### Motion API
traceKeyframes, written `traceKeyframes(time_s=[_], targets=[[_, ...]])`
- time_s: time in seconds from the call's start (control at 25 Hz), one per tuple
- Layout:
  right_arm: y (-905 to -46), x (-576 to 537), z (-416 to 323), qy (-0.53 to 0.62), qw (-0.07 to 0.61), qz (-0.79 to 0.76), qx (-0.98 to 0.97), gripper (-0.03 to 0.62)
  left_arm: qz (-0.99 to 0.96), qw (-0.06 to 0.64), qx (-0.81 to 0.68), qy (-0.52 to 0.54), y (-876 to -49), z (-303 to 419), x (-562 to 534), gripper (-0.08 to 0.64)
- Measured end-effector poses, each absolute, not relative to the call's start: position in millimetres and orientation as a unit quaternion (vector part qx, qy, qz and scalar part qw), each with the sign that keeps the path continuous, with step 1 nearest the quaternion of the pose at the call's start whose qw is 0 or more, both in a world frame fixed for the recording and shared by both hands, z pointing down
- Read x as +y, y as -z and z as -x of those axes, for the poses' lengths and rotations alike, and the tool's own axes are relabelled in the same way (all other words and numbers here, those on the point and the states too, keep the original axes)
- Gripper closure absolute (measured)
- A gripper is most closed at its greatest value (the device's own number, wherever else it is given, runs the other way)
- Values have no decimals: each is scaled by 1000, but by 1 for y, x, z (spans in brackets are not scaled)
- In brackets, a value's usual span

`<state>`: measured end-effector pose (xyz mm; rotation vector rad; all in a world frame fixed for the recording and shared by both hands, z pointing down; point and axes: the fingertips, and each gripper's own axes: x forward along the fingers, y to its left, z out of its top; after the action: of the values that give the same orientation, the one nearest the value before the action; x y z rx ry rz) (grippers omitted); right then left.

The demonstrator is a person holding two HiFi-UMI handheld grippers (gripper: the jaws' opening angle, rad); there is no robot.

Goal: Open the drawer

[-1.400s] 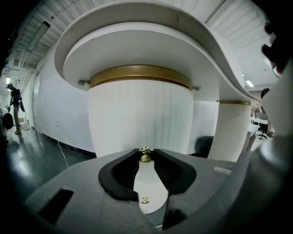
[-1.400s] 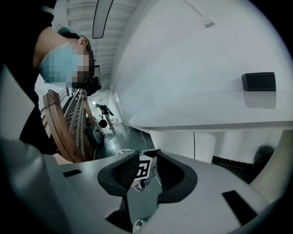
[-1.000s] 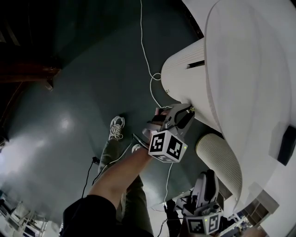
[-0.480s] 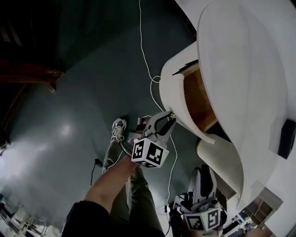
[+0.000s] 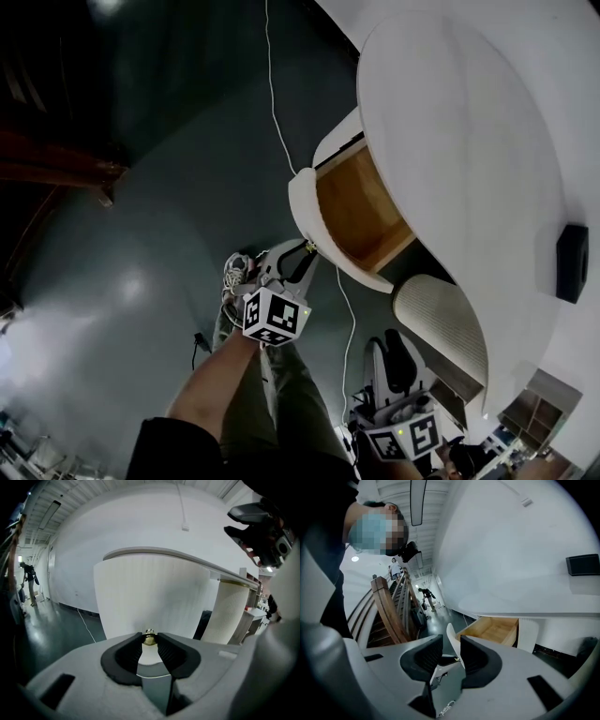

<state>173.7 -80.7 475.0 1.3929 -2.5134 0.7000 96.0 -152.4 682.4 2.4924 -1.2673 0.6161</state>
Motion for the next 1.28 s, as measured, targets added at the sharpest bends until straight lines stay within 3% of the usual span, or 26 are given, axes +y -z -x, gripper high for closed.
traceKeyframes(time_s=[1.28], targets=[[-453,-61,-136,-226,98,-382,-891,474,-844,194,-437,-243,-694,-55,-104,453]])
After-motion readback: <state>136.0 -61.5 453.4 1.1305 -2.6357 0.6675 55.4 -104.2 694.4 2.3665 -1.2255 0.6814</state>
